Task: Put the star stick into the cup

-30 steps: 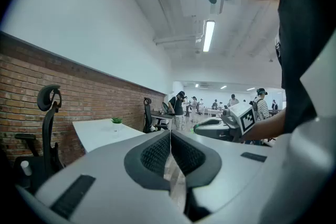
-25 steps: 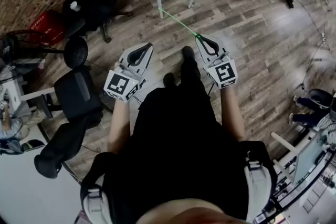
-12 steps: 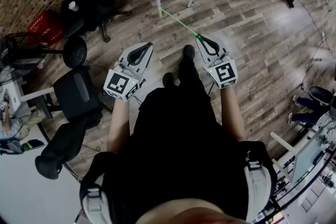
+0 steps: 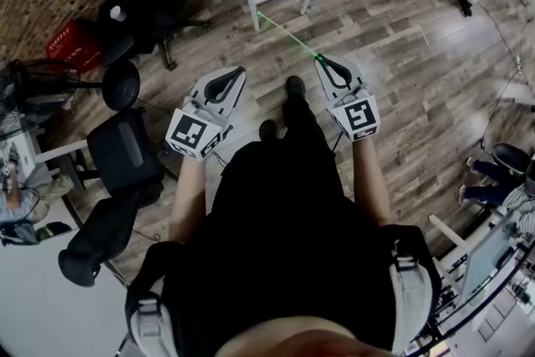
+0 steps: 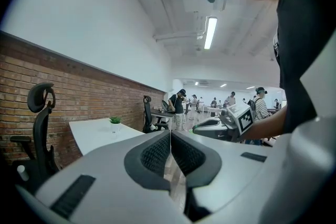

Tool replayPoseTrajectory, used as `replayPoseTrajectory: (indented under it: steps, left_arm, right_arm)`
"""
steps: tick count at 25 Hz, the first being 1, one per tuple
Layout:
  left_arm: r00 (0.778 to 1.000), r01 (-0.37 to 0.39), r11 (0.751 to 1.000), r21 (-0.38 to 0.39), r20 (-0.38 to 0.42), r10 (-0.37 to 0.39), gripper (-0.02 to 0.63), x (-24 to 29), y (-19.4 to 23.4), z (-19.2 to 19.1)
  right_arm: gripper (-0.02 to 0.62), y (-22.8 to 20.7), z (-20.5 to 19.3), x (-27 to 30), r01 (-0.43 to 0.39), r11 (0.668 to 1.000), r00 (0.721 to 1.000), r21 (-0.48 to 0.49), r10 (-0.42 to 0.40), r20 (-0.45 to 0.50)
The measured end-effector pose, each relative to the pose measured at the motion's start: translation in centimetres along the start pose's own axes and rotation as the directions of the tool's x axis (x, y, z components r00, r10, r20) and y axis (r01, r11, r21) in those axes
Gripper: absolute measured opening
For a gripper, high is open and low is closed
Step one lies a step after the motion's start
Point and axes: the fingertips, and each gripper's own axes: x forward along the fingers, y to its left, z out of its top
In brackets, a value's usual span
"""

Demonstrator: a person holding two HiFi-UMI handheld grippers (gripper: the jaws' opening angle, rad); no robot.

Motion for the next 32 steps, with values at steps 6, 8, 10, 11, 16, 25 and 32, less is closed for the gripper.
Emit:
replayPoseTrajectory:
  steps: [6, 8, 10, 11, 16, 25, 32]
  left_arm:
    - [1.0, -0.014, 1.0, 0.005, -0.004, 0.014, 0.023, 2.5, 1.7, 0.9]
    - [1.0, -0.022, 1.0, 0.005, -0.003, 0.022, 0.023, 3.4, 2.5, 1.3]
    - [0.999, -0.032, 0.999, 0.002, 0.0, 0.032, 0.023, 4.3, 3.3, 1.6]
    - [0.999, -0.037, 0.999, -0.001, 0.0, 0.037, 0.023, 4.9, 3.7, 1.8]
    - [0.999, -0.051, 0.999, 0.004, 0.006, 0.051, 0.023, 7.5, 5.4, 3.0]
    - [0.996, -0.091, 0.996, -0.002, 0.007, 0.091, 0.023, 11.5, 8.1, 4.4]
    - [0.991, -0.136, 0.991, -0.013, 0.015, 0.136, 0.023, 14.6, 10.3, 5.3]
  right_arm:
    - [0.012, -2.9, 0.7, 1.9, -0.011, 1.0, 1.0, 0.003, 0.011, 0.006]
    - [0.012, -3.9, 1.0, 2.7, -0.016, 1.0, 1.0, 0.001, 0.016, 0.006]
    - [0.012, -4.9, 1.3, 3.5, -0.021, 1.0, 1.0, 0.001, 0.021, 0.008]
    - [0.012, -5.5, 1.3, 3.9, -0.023, 1.0, 1.0, 0.0, 0.023, 0.011]
    - [0.012, -8.4, 1.8, 5.7, -0.033, 0.999, 0.999, -0.008, 0.033, 0.018]
    - [0.012, -13.3, 2.5, 8.4, -0.056, 0.998, 0.998, 0.002, 0.056, 0.02]
    - [0.012, -16.8, 2.7, 11.1, -0.099, 0.995, 0.995, -0.013, 0.1, 0.016]
